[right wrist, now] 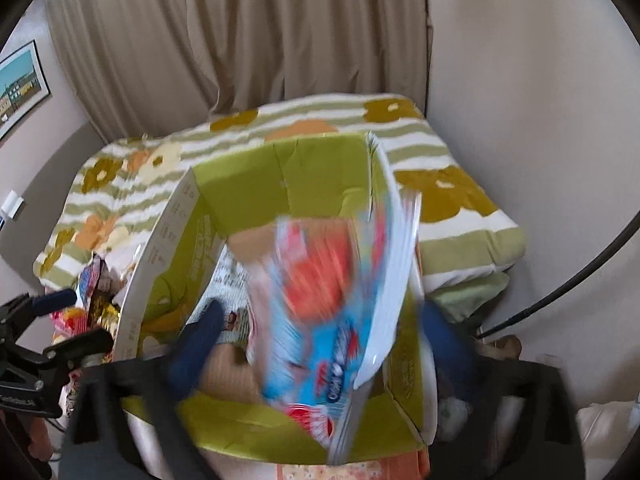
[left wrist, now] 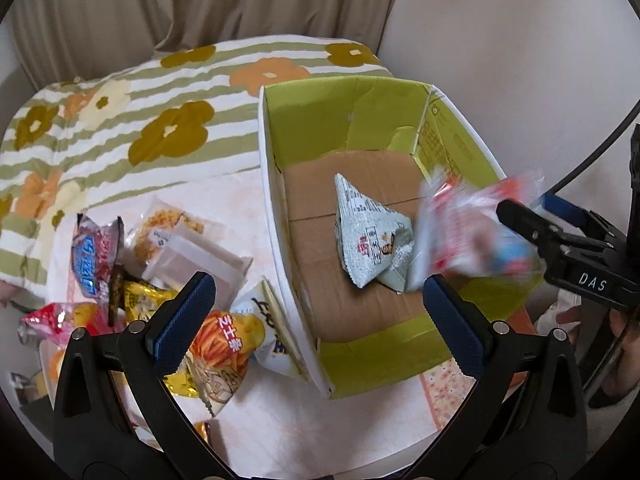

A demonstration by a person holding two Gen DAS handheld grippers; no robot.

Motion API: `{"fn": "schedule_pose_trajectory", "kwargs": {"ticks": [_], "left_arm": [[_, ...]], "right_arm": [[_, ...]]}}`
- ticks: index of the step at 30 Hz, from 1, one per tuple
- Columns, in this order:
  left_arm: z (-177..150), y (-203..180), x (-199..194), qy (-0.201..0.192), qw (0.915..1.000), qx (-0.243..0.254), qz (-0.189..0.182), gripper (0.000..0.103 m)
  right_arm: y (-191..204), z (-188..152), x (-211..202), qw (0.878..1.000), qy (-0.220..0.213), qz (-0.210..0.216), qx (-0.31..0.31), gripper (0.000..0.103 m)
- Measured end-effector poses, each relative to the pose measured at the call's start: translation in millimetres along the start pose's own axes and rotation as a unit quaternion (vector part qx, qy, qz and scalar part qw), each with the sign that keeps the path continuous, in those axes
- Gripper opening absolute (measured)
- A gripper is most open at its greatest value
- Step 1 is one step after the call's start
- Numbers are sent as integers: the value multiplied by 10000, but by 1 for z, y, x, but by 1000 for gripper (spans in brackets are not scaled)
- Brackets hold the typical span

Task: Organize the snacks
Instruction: 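Carry both bags over the cardboard box and open both grippers to drop them, then move both grippers back to the tray of snack bags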

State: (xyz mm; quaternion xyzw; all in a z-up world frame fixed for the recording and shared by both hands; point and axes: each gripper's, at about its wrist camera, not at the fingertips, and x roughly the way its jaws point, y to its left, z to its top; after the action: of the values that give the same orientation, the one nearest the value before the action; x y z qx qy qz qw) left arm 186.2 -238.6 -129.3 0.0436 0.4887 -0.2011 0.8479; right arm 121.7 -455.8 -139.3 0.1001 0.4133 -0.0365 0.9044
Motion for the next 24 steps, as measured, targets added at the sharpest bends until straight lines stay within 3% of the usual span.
{"fn": "schedule_pose_trajectory", "kwargs": {"ticks": [6, 11, 18, 24], "left_arm": [[-9, 1, -3, 65, 9999, -43, -113, 103], [-12, -2, -21, -120, 9998, -45, -119, 103], [-20, -3, -60, -475, 9987, -160, -74, 103], [-37, 14, -104, -853, 9951, -399, 293, 103]], "right_arm": [[-3, -10, -9, 9999, 66, -1, -82, 103], [-1, -13, -29, 10000, -10, 87, 42, 103], [16, -18, -61, 9988, -55, 457, -157, 103], [40, -13, -83, 9941, -318, 980, -345, 103]]}}
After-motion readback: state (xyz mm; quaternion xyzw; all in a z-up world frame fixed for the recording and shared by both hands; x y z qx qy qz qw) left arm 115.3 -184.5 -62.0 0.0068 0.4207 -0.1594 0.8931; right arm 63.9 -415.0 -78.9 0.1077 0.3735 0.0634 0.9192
